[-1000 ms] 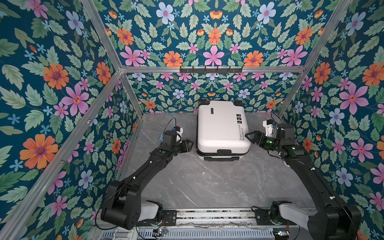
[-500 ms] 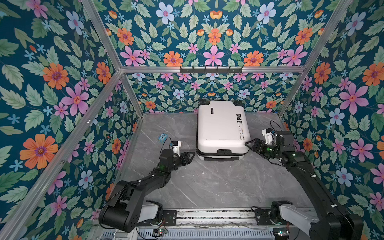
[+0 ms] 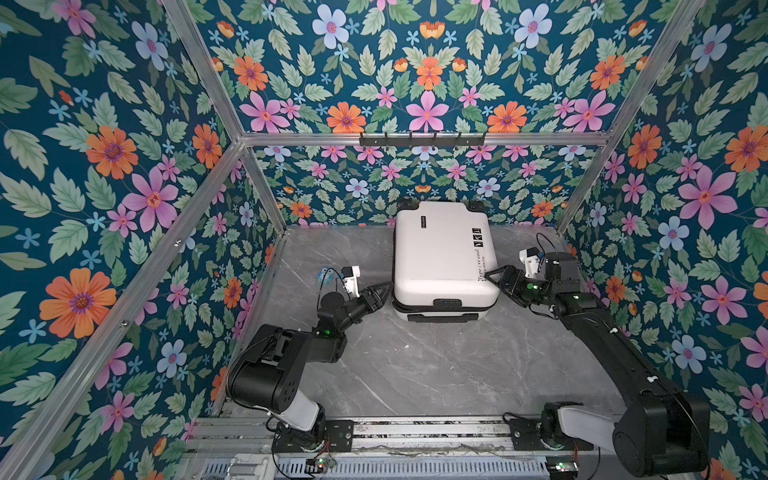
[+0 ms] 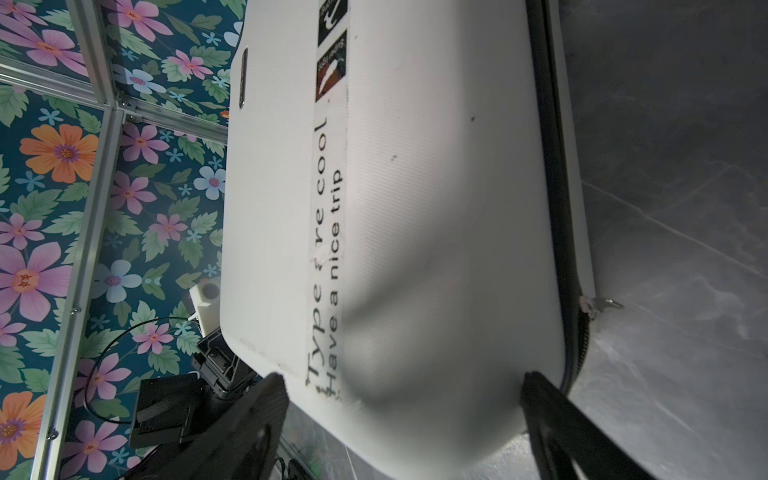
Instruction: Pack the luggage
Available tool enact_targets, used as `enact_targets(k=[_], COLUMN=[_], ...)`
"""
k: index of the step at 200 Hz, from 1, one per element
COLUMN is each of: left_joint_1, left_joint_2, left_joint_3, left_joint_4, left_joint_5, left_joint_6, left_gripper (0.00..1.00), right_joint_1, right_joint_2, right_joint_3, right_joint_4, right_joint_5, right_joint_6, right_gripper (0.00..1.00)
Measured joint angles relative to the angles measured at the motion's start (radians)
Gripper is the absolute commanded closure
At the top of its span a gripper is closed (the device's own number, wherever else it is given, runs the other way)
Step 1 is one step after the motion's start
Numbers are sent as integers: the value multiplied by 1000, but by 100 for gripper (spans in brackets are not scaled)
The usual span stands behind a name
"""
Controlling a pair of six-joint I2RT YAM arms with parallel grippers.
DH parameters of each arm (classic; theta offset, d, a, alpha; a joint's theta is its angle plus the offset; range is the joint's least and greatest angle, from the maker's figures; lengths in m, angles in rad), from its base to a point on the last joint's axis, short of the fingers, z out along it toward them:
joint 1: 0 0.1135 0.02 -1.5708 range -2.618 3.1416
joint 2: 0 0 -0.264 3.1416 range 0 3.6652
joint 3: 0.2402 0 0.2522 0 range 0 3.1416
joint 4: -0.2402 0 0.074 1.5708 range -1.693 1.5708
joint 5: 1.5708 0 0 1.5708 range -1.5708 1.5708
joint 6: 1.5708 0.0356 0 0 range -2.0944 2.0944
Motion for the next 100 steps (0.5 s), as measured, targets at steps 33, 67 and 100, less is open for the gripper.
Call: enact_targets(k=[33,67,100], left_joint_1=[-2,-12,-53], left_joint_2=[38,136,217], left_joint_3=[48,69,106], left_joint_4=[-55,-4,77], left_joint_5=[-29,-58,-95], left_joint_6=[31,-8,-61], left_gripper=[40,41,41], right_joint_1=[22,49,50], right_joint_2=[44,95,129], right_joint_3=[36,88,138], right_joint_4=[7,13,11], right_joint_5=[27,81,142], right_joint_6=[6,6,-1], right_gripper=[10,10,10])
